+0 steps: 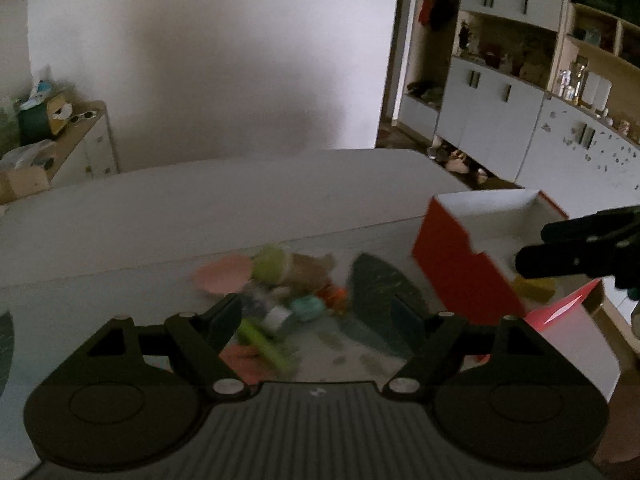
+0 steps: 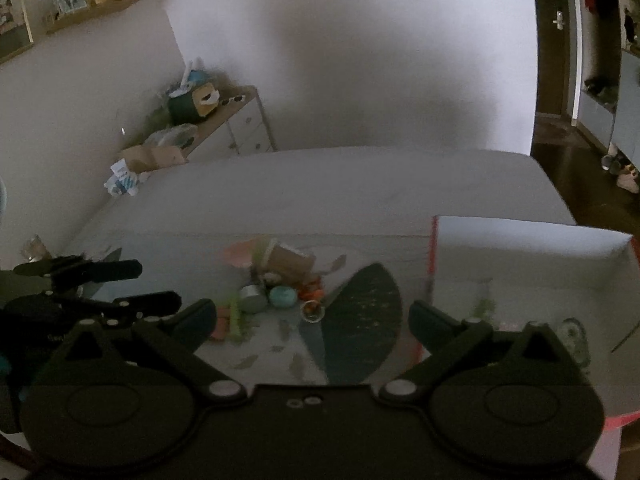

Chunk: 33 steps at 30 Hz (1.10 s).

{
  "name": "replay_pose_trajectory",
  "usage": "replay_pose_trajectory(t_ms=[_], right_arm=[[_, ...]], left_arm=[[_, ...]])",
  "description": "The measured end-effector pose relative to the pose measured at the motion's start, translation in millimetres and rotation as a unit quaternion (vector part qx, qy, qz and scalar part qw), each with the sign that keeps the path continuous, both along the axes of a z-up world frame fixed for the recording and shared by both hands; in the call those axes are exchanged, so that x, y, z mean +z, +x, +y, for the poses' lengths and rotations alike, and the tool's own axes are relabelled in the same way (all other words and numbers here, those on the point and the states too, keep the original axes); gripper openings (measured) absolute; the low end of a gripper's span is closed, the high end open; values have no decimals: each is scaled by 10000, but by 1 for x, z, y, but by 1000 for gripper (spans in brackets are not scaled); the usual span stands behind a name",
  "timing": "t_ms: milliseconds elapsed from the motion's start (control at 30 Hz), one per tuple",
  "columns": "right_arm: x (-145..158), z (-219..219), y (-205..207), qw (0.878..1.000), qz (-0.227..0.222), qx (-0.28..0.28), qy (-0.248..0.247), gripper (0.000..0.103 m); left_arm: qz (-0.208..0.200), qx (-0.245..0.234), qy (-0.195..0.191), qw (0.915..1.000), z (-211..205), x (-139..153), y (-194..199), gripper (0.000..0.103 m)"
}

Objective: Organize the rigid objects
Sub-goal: 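Move both tools back over the remaining item pile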

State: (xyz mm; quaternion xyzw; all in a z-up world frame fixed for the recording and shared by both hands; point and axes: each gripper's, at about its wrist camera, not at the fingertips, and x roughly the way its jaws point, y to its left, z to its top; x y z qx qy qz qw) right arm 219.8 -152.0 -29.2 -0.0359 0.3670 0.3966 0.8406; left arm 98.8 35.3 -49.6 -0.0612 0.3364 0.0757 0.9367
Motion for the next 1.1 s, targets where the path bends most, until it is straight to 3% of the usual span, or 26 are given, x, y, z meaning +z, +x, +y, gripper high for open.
replay_pose_trajectory(t_ms=[633, 900, 1100], right_arm=[[-31, 88, 17, 9964, -74, 462, -703, 101], [-55, 117, 23, 9931, 166, 662, -951, 94], [-78, 140, 17, 9896, 371, 830, -1119, 87]], left_arm=[[385, -671, 48, 9970, 60, -82, -9, 82], [536, -899, 340, 9939, 74, -110, 4, 82], [594, -1195, 245, 9908, 83, -121, 12, 82]])
